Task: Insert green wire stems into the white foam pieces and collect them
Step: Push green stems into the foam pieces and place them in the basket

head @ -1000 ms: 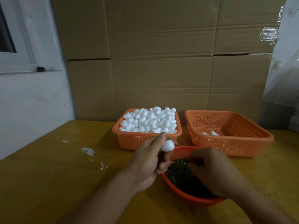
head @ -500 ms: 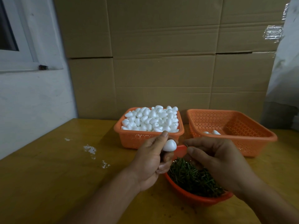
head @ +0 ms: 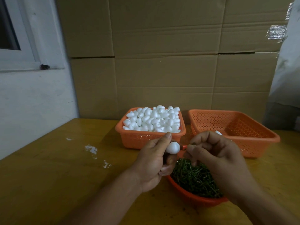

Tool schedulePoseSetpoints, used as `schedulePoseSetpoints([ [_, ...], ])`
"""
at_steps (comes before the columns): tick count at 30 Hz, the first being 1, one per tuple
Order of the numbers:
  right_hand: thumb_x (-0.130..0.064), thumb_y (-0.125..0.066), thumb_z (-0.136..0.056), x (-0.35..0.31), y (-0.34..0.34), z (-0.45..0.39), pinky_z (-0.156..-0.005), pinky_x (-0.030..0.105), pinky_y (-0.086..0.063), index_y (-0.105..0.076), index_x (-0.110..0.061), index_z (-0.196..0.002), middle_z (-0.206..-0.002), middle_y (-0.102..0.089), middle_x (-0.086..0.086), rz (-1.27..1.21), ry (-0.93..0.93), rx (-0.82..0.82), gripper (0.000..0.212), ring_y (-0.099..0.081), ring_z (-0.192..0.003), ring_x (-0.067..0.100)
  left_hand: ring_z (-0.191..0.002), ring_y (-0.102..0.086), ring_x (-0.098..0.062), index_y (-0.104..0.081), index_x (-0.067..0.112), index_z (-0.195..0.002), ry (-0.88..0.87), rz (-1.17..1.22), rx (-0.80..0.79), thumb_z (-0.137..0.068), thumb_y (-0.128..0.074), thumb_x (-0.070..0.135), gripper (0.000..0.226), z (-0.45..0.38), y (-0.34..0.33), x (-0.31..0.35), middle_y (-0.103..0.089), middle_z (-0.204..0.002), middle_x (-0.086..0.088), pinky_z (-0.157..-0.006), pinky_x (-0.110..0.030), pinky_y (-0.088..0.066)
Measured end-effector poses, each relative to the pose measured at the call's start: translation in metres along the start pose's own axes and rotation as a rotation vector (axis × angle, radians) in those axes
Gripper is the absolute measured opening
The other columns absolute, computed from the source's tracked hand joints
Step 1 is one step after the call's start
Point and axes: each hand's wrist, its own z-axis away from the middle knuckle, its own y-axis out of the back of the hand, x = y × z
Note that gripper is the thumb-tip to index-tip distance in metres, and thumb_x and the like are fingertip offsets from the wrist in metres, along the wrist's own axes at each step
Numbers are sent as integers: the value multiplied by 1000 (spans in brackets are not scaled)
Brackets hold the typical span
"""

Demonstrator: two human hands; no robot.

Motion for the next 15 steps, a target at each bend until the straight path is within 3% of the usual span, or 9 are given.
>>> schedulePoseSetpoints([
  [3, -18, -71, -73, 5, -3, 1, -67, 30, -57, -64, 3, -84, -64, -69, 19, -41, -20, -12, 25, -61, -60, 36, -36, -29, -8, -64, 15, -73, 2, -11, -8, -96, -50, 46, 41, 0, 0, 0, -41, -51, -2, -39, -22, -17],
  [7, -20, -70, -77, 5, -5, 1, -59, 23, -54, -64, 6, -87, -72, -74, 17, -60, -32, -36, 28, -59, -56, 18, -34, -29, -8, -61, 13, -75, 5, -16, -3, -98, -49, 47, 42, 0, 1, 0, -40, -49, -2, -40, -23, -14],
  [15, -15, -72, -77, 9, -6, 1, -54, 22, -51, -66, 6, -85, -73, -72, 20, -63, -6, -34, 24, -57, -57, 19, -34, -29, -8, -62, 15, -74, -1, -13, -7, -93, -51, 50, 41, 0, 0, 1, -40, -49, -2, -39, -22, -15],
])
